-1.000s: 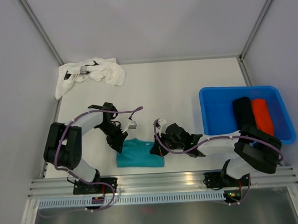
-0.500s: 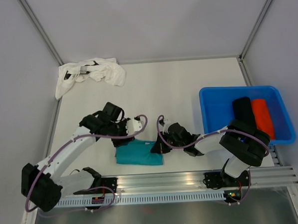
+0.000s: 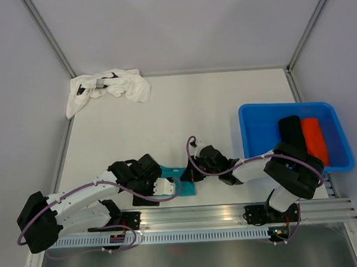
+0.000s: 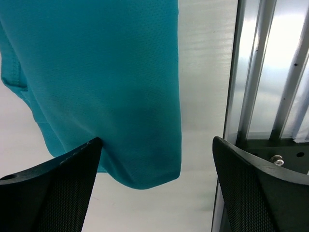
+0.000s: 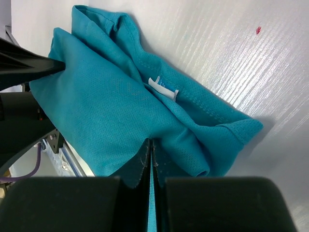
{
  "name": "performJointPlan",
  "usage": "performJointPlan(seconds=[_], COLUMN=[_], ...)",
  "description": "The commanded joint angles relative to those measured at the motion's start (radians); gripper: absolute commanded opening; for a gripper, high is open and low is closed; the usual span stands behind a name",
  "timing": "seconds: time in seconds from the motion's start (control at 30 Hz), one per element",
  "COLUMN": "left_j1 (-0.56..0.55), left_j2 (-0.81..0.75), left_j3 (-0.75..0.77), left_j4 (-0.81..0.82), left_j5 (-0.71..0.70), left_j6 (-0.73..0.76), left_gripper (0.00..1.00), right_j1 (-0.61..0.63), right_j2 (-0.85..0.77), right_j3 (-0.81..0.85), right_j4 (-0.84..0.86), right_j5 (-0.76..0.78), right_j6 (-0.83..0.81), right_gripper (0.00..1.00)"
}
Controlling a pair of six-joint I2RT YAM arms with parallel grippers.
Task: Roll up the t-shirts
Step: Roll the tshirt
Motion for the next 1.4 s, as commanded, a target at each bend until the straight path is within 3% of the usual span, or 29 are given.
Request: performJointPlan(seconds=[0.0, 0.23, 0.37, 0.43, 0.47, 0.5, 0.67, 0.83, 1.1, 1.23, 1.37], left_j1=[-0.019, -0.017, -0.019, -0.017, -0.017, -0.017, 0.000, 0.052, 0.233, 0.288, 0.303], left_j2=[-0.002, -0.029, -0.043, -0.043, -0.045, -0.046, -0.057, -0.045, 0.076, 0.116, 0.153], left_j3=[-0.055, -0.151, -0.114, -0.096, -0.083, -0.079, -0.056, -0.060, 0.059, 0.095, 0.087], left_j4=[0.086, 0.191, 0.185, 0.176, 0.170, 0.165, 0.080, 0.000, -0.178, -0.197, -0.198], left_j5=[-0.089, -0.201, -0.181, -0.166, -0.153, -0.153, -0.031, 0.126, 0.339, 0.373, 0.388], left_j6=[-0.019, -0.070, -0.101, -0.110, -0.112, -0.112, -0.060, 0.054, 0.287, 0.364, 0.390], left_gripper=[0.99, 0.84, 0.36, 0.21, 0.06, 0.03, 0.02, 0.02, 0.02, 0.02, 0.03], right_j1=[-0.006, -0.006, -0.006, -0.006, -0.006, -0.004, -0.004, -0.001, 0.051, 0.100, 0.146], right_j2=[-0.019, -0.045, -0.059, -0.082, -0.091, -0.103, -0.244, -0.447, -0.671, -0.705, -0.627], right_j3=[0.000, -0.009, -0.002, 0.004, 0.004, 0.007, 0.007, -0.011, -0.080, -0.131, -0.111], right_j4=[-0.051, -0.053, -0.044, -0.051, -0.057, -0.063, -0.132, -0.178, -0.307, -0.327, -0.402], right_j5=[0.051, 0.058, 0.032, 0.025, 0.020, 0.019, 0.005, -0.040, -0.240, -0.230, -0.154], right_j6=[-0.026, -0.037, -0.069, -0.097, -0.107, -0.136, -0.273, -0.557, -0.986, -1.095, -1.158], right_gripper=[0.06, 0.06, 0.08, 0.09, 0.10, 0.11, 0.23, 0.41, 0.50, 0.57, 0.59])
